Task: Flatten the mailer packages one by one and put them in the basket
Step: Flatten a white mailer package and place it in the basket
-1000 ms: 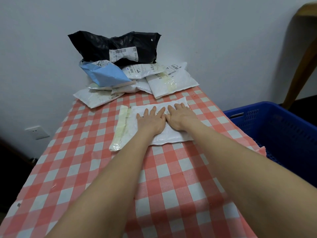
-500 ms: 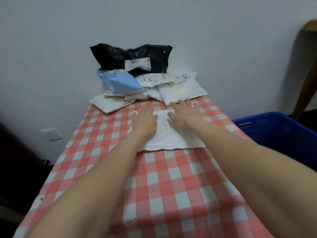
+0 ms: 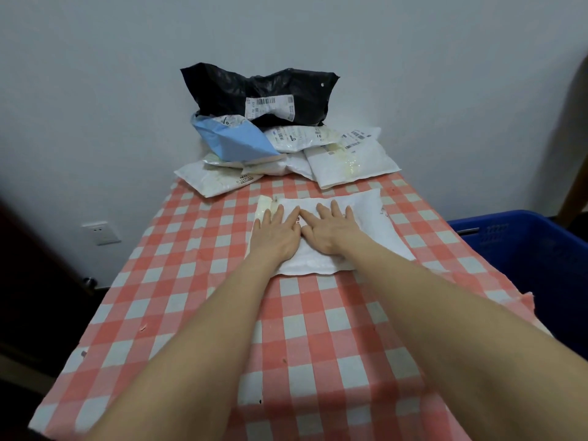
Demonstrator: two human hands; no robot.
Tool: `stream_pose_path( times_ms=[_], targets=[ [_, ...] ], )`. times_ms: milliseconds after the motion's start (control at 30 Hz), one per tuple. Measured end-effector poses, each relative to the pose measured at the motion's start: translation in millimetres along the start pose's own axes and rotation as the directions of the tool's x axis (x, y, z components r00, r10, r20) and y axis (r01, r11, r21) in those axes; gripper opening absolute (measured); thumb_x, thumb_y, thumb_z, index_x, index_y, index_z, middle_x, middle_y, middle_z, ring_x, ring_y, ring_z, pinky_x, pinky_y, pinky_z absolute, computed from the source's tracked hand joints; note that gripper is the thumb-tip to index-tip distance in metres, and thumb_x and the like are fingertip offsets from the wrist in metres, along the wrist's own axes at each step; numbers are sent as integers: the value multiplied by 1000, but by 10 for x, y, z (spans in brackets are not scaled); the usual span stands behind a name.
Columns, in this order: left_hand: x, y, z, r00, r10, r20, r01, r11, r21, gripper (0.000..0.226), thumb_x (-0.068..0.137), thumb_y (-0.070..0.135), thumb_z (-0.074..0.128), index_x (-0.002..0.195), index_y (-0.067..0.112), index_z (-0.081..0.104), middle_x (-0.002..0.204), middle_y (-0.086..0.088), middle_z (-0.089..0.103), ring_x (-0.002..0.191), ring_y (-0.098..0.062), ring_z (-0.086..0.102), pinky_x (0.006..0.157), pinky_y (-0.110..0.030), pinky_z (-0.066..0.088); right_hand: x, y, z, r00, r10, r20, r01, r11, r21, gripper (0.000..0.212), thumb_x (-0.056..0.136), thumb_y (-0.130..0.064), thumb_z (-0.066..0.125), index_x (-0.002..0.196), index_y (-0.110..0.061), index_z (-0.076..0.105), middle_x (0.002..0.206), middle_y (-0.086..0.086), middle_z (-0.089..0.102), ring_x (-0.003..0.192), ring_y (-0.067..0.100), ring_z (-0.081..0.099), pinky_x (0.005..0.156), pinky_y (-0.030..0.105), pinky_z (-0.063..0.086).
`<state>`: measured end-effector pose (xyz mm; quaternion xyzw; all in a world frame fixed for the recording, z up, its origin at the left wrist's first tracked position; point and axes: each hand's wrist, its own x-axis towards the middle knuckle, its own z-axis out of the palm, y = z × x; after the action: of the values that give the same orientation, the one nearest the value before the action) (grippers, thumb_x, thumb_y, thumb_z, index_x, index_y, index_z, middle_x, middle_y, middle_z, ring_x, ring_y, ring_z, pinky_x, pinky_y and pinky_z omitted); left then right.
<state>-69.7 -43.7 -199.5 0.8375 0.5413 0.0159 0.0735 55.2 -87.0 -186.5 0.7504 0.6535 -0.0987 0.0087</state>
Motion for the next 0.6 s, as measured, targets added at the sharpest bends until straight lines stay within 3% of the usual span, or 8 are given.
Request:
stream_pose_path(
  times_ms=[600],
  targets=[
    [-4, 37, -41, 999, -26, 27, 25, 999, 43, 51, 102, 39, 12, 152, 34, 6, 161, -3, 1, 148, -26, 0, 120, -45, 1, 24, 39, 12, 1000, -8, 5, 7, 997, 83, 53, 101, -46, 14, 153, -38, 5, 162, 3, -1, 148, 28, -7, 117, 52, -8]
  ],
)
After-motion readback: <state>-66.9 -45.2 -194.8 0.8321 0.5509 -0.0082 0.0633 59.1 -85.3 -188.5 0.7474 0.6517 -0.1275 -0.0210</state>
